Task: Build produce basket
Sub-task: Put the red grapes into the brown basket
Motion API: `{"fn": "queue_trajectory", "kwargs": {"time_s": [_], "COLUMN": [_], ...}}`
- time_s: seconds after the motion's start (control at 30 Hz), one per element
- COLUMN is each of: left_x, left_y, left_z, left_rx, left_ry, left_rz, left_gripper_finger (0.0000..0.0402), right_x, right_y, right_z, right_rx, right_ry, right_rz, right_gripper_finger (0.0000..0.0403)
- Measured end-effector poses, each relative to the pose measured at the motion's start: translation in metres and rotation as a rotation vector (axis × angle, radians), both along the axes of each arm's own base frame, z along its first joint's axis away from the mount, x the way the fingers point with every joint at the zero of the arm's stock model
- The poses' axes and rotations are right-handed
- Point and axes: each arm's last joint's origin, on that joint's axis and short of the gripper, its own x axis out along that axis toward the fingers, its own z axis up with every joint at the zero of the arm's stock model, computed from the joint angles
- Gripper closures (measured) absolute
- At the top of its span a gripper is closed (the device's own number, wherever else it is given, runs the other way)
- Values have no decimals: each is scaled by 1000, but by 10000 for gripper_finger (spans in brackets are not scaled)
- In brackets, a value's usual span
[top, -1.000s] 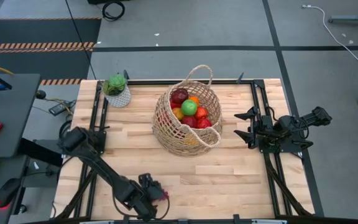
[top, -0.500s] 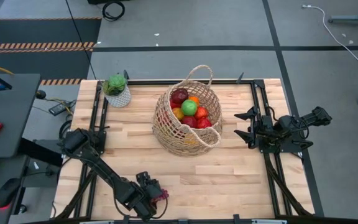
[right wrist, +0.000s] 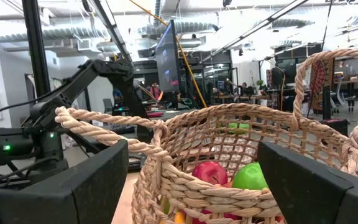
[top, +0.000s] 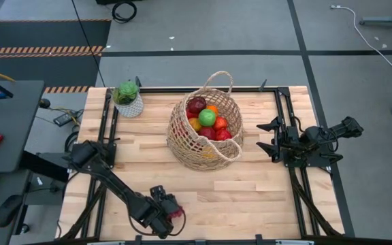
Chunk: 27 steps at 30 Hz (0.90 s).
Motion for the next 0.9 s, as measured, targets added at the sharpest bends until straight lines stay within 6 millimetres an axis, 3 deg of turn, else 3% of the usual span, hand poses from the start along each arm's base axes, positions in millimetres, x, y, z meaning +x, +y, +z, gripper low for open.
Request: {"fn": "queue_trajectory", "kwargs": {"time_s": [0.17, 0.63, 0.9], "left_x": [2, 1, 2], "left_y": [-2, -2, -2], "left_z": [-9, -9, 7], "left_rx": [8, 13, 62], "left_ry": [21, 44, 110], "left_rz": [-23, -72, -134], "left_gripper_finger": [57, 192, 233], "right_x": [0, 0, 0], "right_y": [0, 0, 0], "right_z": [0, 0, 0], "right_rx": [0, 0, 0], "right_ry": [0, 0, 0], "right_rz": [0, 0, 0], "right_gripper_finger": [43, 43, 43]}}
